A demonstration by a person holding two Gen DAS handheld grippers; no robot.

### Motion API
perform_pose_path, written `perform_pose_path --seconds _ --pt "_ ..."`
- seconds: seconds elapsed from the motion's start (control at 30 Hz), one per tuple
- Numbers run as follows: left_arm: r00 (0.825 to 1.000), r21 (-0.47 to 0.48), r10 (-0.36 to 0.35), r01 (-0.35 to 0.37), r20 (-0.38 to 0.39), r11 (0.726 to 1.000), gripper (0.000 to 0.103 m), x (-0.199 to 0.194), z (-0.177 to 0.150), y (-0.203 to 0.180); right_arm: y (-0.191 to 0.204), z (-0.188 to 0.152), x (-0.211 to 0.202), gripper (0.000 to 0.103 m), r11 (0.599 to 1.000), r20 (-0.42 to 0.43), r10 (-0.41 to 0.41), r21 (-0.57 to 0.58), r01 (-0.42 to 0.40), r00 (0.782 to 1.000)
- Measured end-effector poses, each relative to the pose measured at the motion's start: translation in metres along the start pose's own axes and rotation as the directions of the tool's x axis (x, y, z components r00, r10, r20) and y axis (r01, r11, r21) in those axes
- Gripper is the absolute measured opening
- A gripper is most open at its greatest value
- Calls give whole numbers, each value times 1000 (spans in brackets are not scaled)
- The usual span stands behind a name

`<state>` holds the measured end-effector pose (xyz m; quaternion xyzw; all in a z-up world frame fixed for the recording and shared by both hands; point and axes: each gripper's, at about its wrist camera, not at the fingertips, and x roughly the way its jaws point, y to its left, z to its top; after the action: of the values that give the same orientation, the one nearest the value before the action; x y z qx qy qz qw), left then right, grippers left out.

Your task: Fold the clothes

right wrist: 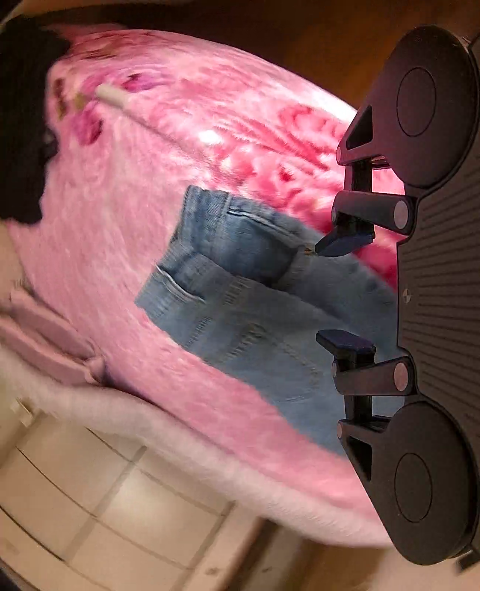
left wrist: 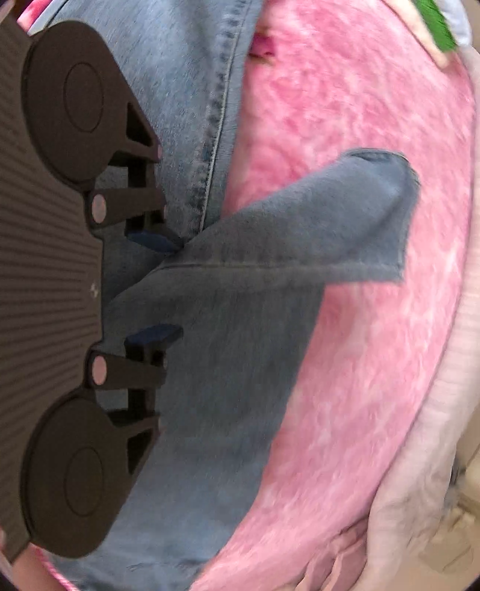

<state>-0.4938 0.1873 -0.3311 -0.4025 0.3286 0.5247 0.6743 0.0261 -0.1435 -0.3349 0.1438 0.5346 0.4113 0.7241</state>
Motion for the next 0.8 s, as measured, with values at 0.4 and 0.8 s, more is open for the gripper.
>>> perform_pose_path --seconds 0.4,0.8 --pt "998 -68 -48 50 34 996 21 12 1 18 -22 58 45 48 992 29 11 125 -14 1000" --pt "961 9 -73 74 266 997 5 -74 -47 27 -12 62 -3 6 983 137 174 28 -180 975"
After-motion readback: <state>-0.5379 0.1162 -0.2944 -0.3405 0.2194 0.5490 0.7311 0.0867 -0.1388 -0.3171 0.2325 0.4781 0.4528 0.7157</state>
